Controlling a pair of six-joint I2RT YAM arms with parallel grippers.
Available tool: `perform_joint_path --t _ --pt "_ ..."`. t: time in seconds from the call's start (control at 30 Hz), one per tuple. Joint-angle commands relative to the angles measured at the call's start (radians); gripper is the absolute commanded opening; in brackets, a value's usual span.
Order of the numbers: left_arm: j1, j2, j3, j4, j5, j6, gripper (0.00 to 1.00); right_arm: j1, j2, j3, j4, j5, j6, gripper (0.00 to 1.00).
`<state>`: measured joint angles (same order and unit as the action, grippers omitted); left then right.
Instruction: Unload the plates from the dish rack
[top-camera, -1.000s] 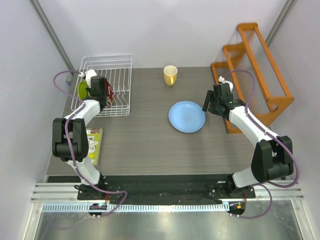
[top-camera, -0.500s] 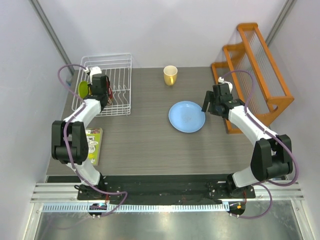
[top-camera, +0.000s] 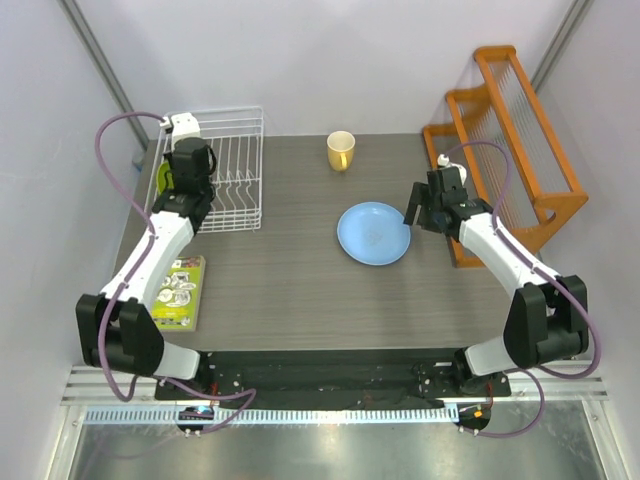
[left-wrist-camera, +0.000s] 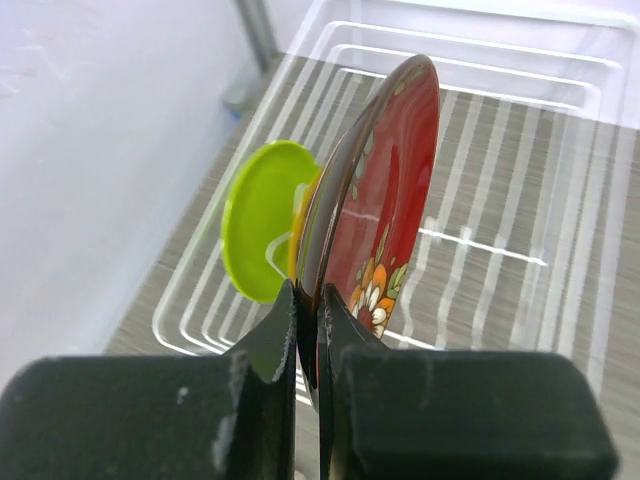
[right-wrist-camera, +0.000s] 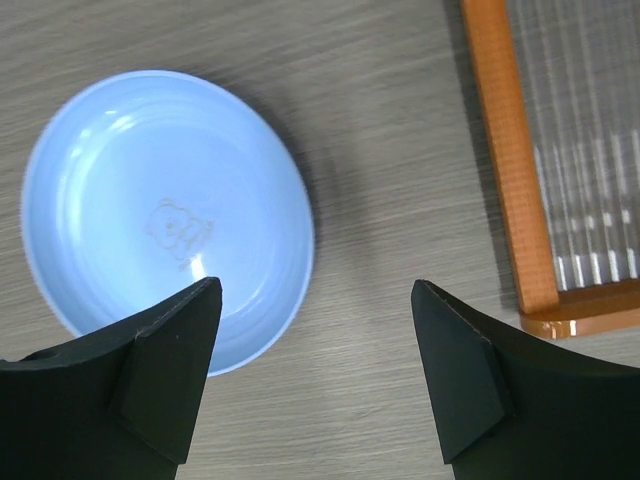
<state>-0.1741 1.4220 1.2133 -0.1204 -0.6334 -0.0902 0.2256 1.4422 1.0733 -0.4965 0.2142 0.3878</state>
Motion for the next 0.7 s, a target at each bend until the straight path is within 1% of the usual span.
perform_joint_path --t 0.0,0.03,0.07,0.13,0.17,0.23,0.27,0.3,0.37,0.4,0.47,0.67 --pt "-0.004 -0.093 0.077 -0.100 0.191 -0.129 0.00 0.024 -0.094 -0.001 0.097 -0.132 0.000 0.82" --pt "-0.004 -0.101 0.077 -0.116 0.260 -0.156 0.00 0.029 -0.103 -0.013 0.122 -0.165 0.006 0.82" --pt "-0.004 -0.106 0.069 -0.137 0.368 -0.187 0.00 0.034 -0.109 -0.024 0.148 -0.197 0.013 0.82" --pt "-0.010 -0.120 0.046 -0.137 0.457 -0.264 0.00 0.052 -0.121 -0.050 0.226 -0.300 0.037 0.82" --pt "-0.011 -0.121 0.014 -0.115 0.539 -0.298 0.00 0.060 -0.123 -0.064 0.251 -0.326 0.046 0.82" --pt "-0.018 -0.123 -0.032 -0.084 0.610 -0.374 0.00 0.084 -0.123 -0.078 0.323 -0.376 0.078 0.82" --pt "-0.022 -0.115 -0.044 -0.052 0.697 -0.396 0.00 0.092 -0.121 -0.093 0.350 -0.387 0.091 0.82" --pt "-0.036 -0.109 -0.055 -0.038 0.722 -0.436 0.00 0.098 -0.118 -0.099 0.393 -0.400 0.103 0.82" --pt "-0.053 -0.094 -0.086 0.008 0.782 -0.470 0.00 0.110 -0.109 -0.127 0.447 -0.443 0.141 0.83" --pt "-0.071 -0.090 -0.096 0.028 0.831 -0.509 0.00 0.115 -0.105 -0.136 0.491 -0.459 0.154 0.83" --pt "-0.088 -0.075 -0.130 0.088 0.866 -0.539 0.00 0.121 -0.085 -0.159 0.580 -0.504 0.193 0.83" --pt "-0.156 -0.044 -0.202 0.244 0.975 -0.660 0.00 0.141 -0.020 -0.187 0.703 -0.570 0.259 0.83"
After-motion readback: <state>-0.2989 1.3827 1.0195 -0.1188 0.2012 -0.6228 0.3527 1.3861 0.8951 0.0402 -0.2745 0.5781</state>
